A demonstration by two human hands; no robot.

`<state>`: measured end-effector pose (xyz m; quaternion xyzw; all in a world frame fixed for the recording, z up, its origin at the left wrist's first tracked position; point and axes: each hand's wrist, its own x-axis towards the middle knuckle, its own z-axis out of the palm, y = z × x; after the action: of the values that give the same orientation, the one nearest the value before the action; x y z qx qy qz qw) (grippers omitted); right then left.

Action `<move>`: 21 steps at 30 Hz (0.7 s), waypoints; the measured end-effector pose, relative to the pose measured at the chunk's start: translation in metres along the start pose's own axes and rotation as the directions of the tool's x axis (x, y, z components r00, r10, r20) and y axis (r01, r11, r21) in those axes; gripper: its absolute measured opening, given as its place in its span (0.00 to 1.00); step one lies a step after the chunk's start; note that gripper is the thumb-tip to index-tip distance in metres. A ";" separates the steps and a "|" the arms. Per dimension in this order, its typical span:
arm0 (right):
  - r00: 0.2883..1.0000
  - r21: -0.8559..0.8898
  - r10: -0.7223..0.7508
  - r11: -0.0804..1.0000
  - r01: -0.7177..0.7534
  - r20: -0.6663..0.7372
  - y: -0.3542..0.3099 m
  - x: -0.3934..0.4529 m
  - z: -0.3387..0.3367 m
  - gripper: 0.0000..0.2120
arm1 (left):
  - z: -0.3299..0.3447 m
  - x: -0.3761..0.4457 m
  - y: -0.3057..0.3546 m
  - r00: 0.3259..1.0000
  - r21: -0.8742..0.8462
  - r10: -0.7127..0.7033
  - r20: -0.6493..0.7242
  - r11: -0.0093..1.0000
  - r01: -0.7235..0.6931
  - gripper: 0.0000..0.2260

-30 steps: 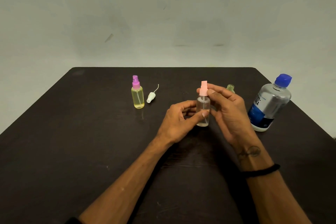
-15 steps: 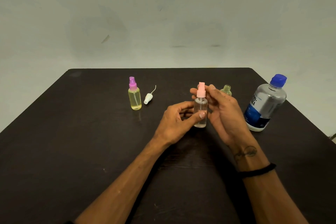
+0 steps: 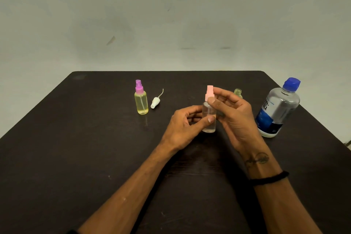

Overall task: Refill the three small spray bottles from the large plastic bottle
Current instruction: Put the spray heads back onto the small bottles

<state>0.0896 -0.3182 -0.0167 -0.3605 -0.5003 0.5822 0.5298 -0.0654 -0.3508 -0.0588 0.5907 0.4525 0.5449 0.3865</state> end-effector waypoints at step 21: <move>0.999 0.051 0.036 0.998 -0.035 -0.021 -0.003 -0.001 0.002 0.22 | 0.001 -0.001 0.001 0.999 -0.047 -0.030 0.044 0.998 0.032 0.14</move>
<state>0.0889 -0.3202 -0.0135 -0.3620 -0.4732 0.6001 0.5338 -0.0644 -0.3521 -0.0584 0.5858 0.4400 0.5368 0.4185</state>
